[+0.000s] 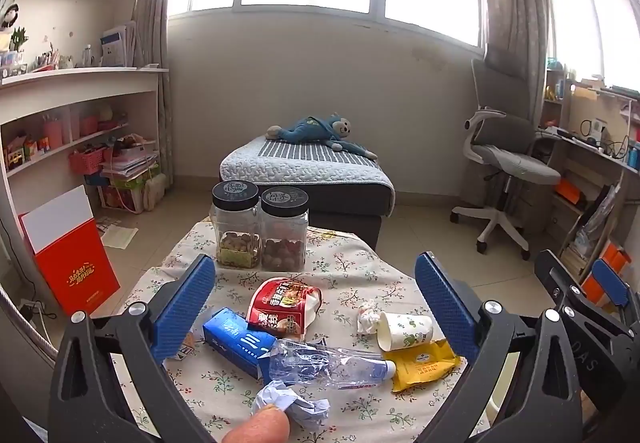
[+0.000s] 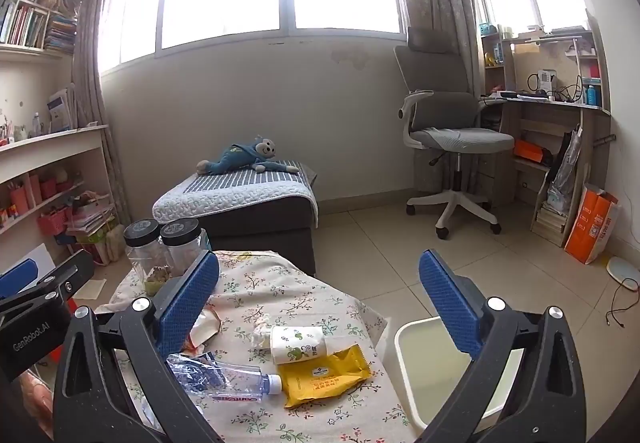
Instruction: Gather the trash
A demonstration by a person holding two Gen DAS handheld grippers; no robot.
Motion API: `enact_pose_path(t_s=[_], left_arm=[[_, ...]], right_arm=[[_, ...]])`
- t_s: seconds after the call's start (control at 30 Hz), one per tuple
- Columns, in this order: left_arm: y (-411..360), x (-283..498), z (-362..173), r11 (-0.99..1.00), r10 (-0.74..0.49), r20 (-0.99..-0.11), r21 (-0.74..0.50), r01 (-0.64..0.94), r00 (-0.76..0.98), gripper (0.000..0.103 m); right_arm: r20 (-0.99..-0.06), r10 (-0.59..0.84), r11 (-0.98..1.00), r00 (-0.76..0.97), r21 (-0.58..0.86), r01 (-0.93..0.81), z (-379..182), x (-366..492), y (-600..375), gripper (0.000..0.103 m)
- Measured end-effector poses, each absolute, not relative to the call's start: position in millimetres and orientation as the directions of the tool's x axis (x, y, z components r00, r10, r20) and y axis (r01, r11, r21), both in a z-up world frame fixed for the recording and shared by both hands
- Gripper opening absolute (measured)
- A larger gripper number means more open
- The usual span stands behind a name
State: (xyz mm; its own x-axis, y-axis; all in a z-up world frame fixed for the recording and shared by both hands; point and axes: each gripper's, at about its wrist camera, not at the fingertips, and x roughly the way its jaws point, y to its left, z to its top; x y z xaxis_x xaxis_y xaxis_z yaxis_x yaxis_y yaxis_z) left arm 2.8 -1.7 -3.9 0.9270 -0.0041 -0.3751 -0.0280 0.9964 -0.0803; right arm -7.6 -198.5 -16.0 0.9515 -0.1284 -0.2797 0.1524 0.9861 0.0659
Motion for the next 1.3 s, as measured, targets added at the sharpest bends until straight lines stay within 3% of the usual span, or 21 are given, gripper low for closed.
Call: enact_pose_path(t_s=[1.3], left_arm=[[-3.5,-3.4,2.2,0.997,-0.009,-0.364,-0.079,-0.022,0.932,0.097]], right_arm=[[-0.287,-0.124,0.985,0.95,0.08,0.153,-18.0,-6.0,-197.6,0.096]])
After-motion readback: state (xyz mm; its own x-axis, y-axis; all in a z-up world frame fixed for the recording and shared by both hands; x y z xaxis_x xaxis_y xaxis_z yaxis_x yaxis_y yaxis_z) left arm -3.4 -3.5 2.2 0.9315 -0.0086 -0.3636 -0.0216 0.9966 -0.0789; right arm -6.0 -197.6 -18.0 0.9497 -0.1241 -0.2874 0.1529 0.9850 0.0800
